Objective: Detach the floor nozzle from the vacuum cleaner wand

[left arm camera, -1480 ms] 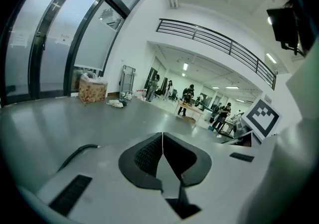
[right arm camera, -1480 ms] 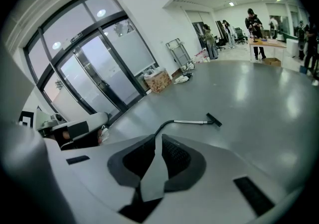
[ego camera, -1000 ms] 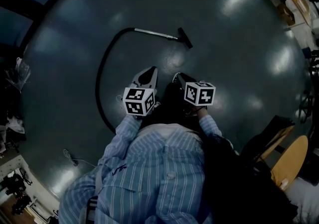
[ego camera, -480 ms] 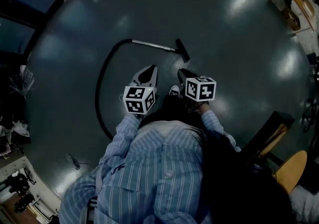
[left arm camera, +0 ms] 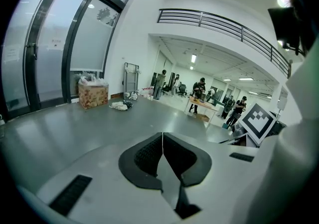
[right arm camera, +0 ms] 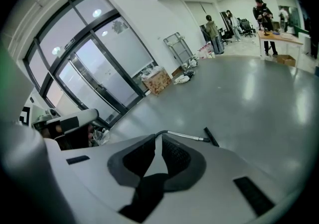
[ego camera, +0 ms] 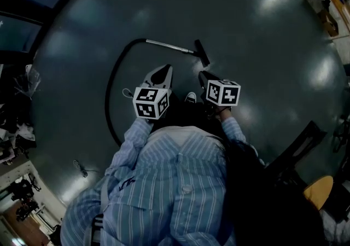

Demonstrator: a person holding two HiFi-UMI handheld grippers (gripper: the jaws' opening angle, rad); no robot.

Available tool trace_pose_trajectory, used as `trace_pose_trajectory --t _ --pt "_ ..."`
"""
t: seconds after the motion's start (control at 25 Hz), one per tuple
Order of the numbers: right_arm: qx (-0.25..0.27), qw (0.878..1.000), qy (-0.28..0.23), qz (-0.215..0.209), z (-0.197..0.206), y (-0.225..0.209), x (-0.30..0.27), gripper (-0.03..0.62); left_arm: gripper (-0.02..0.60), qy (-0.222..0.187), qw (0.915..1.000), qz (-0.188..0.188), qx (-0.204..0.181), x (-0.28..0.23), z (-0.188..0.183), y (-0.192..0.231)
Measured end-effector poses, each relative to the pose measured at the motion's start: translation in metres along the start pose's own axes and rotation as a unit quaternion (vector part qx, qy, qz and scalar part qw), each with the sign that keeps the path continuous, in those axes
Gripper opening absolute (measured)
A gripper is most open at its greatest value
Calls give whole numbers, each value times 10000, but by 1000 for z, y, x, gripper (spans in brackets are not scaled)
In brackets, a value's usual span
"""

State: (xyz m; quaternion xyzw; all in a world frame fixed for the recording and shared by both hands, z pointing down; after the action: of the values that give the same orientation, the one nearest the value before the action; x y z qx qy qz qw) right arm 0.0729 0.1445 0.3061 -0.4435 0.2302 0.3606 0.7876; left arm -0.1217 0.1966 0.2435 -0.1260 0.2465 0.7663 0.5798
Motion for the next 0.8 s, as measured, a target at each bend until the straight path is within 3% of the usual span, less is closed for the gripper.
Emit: trace_pose_trajectory --t 0.2,0.4,0.64,0.8 --pt "-234 9997 2 3 -5 0 -12 46 11 108 9999 25 -11 -12 -12 17" --pt "-267 9996 10 39 -3 -14 -24 46 11 227 9992 336 21 -38 -9 26" --pt "-408 9989 189 -106 -32 -21 -51 49 12 480 9979 412 -172 -86 -31 56" --pt "-572 9979 303 26 -57 -24 -85 72 12 765 9922 881 -443 -123 -44 88"
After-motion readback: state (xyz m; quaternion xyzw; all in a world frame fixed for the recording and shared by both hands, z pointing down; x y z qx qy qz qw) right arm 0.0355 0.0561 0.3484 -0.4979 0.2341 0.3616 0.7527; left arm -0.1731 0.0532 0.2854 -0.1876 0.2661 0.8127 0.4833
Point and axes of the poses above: the fingertips, and each gripper's own axes: x backward along the fingers, y to its left, z out of its underside, the point moved 8 cm from there along x, backward along the fingers, and after that the axes turned 4 degrees about -x, right-handed, at the moved point
